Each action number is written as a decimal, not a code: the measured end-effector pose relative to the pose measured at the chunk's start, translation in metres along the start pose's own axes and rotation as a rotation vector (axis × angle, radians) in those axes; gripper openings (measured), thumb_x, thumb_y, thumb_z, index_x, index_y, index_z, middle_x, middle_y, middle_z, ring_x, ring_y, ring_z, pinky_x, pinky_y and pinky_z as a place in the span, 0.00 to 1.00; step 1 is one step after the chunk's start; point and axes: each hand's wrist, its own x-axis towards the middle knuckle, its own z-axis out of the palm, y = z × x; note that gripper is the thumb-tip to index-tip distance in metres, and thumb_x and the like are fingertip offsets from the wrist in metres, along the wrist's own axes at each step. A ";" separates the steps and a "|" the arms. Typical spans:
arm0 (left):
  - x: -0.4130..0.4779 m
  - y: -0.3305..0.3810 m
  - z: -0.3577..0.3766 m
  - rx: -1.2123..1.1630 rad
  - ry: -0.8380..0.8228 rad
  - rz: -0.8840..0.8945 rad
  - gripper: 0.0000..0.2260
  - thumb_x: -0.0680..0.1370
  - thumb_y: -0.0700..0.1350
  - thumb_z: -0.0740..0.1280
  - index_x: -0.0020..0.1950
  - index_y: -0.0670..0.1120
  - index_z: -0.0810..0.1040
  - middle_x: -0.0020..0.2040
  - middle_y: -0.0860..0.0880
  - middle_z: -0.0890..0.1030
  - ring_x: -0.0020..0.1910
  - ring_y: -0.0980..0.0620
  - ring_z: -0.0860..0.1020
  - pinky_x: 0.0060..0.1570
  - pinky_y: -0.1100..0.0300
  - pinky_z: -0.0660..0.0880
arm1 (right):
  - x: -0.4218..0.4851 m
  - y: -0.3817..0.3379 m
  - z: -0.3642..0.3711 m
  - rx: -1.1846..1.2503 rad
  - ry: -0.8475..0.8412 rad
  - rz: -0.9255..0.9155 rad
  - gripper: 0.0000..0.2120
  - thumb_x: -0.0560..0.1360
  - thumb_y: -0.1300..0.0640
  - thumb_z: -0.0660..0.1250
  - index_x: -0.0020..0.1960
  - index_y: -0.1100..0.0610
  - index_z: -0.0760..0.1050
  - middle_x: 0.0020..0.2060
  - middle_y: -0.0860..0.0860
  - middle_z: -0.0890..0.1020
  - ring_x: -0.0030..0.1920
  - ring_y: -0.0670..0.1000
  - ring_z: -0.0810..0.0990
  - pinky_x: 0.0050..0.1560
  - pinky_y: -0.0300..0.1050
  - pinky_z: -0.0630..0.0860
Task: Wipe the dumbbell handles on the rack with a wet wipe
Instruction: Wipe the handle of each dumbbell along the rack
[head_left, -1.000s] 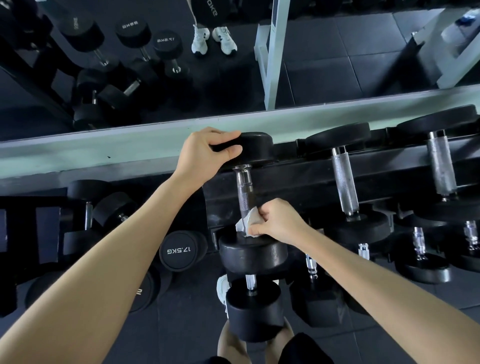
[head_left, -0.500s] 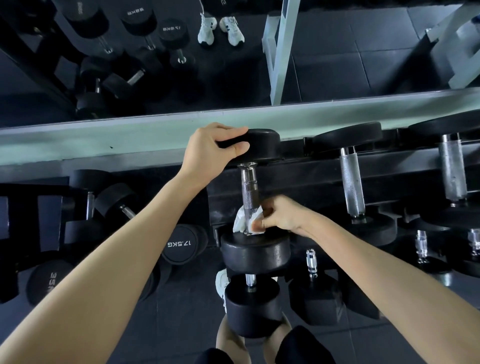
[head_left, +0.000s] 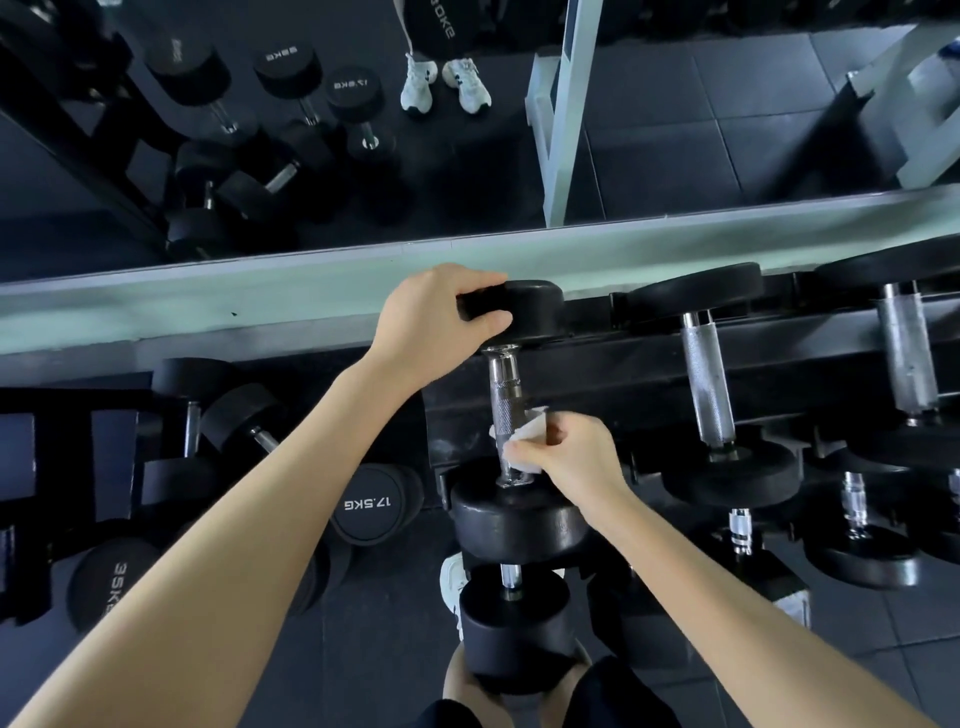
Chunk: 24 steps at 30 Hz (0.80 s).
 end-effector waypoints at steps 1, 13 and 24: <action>0.003 0.002 0.001 0.084 -0.041 0.042 0.22 0.74 0.53 0.70 0.67 0.55 0.73 0.61 0.55 0.77 0.57 0.54 0.75 0.50 0.63 0.66 | 0.006 -0.001 -0.004 0.131 -0.077 0.036 0.04 0.69 0.65 0.72 0.36 0.64 0.79 0.29 0.46 0.83 0.35 0.39 0.82 0.41 0.32 0.74; 0.033 0.021 0.008 0.605 -0.242 0.256 0.25 0.69 0.56 0.70 0.63 0.52 0.70 0.45 0.52 0.80 0.43 0.48 0.77 0.38 0.57 0.73 | 0.037 0.003 -0.007 0.410 -0.430 0.233 0.15 0.73 0.61 0.70 0.29 0.56 0.74 0.29 0.55 0.75 0.39 0.57 0.74 0.45 0.51 0.73; 0.025 0.002 -0.013 0.385 -0.232 0.262 0.23 0.65 0.45 0.74 0.57 0.48 0.69 0.38 0.51 0.78 0.37 0.49 0.75 0.35 0.56 0.71 | 0.030 -0.013 0.008 0.389 -0.050 0.314 0.05 0.69 0.69 0.73 0.40 0.62 0.78 0.30 0.52 0.80 0.24 0.43 0.80 0.25 0.32 0.73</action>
